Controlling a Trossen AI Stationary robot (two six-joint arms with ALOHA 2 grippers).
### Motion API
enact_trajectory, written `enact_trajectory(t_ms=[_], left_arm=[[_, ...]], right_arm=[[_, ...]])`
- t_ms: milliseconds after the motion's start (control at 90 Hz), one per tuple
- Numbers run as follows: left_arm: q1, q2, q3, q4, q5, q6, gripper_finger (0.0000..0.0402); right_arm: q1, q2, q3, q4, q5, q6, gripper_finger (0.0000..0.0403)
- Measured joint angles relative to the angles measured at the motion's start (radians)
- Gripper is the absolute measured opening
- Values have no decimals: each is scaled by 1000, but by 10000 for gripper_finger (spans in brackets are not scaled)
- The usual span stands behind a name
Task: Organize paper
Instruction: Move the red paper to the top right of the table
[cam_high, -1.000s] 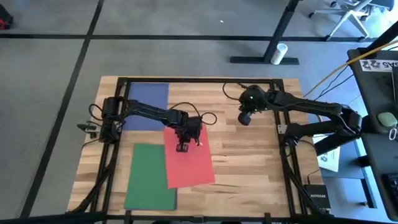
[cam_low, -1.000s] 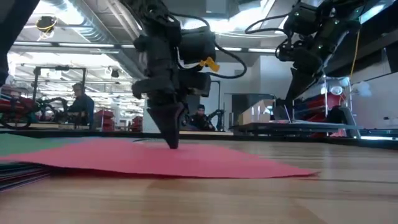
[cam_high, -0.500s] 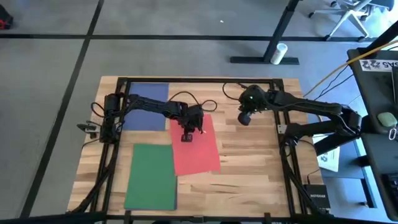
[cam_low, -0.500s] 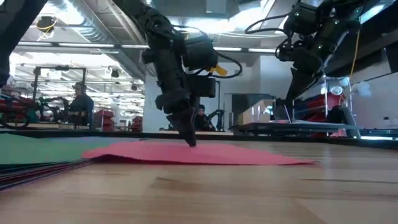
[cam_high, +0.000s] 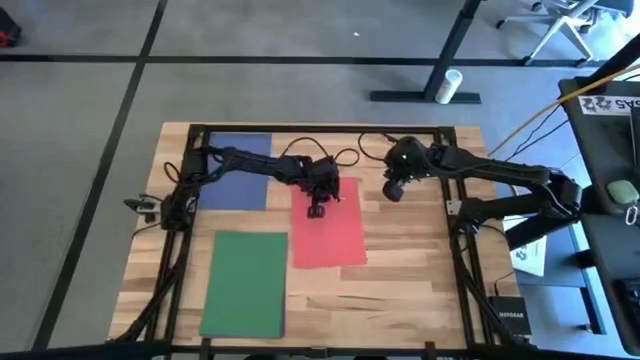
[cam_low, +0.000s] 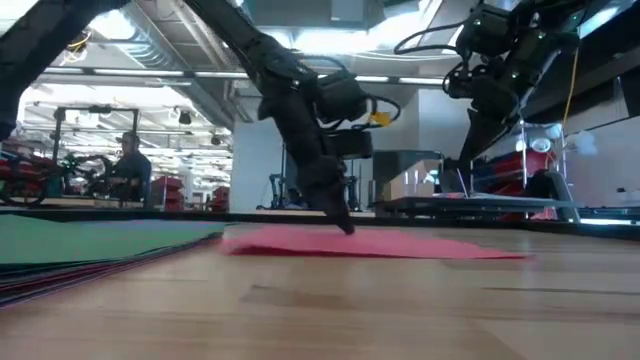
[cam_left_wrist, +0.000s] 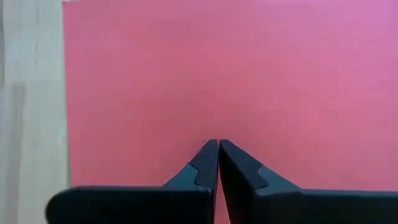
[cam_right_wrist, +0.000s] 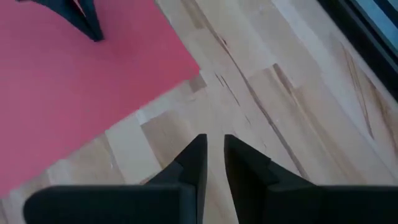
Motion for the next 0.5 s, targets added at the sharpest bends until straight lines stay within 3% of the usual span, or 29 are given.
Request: enact_trajectory(t_ms=[200,500], left_arm=[[-1,-47,43,-40,-6,-19,0],[-12,-171,14,-91,-4,-212,0]], right_arm=[[0,0,0,-3,-3,-7,44],[3,0,0,63,-70,-27,44]])
